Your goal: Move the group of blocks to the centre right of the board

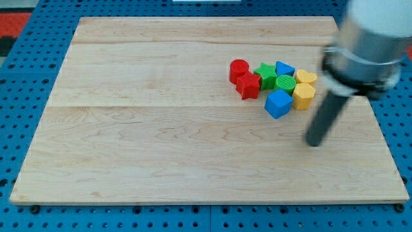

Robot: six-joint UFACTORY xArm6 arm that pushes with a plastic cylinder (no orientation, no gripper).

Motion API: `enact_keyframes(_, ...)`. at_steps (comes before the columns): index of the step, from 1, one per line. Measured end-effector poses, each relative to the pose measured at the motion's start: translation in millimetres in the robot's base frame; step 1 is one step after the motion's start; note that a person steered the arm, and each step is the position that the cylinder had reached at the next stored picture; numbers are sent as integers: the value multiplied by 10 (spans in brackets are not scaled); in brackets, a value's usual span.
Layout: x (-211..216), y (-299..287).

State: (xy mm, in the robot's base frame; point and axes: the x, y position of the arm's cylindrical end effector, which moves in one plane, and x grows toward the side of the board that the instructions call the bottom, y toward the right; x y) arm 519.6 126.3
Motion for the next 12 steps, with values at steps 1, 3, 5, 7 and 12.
enact_keyframes(1, -435, -472)
enact_keyframes(3, -712, -42)
enact_keyframes(5, -323, -775)
enact_keyframes(7, -1140, -874)
enact_keyframes(12, -1071, -1466)
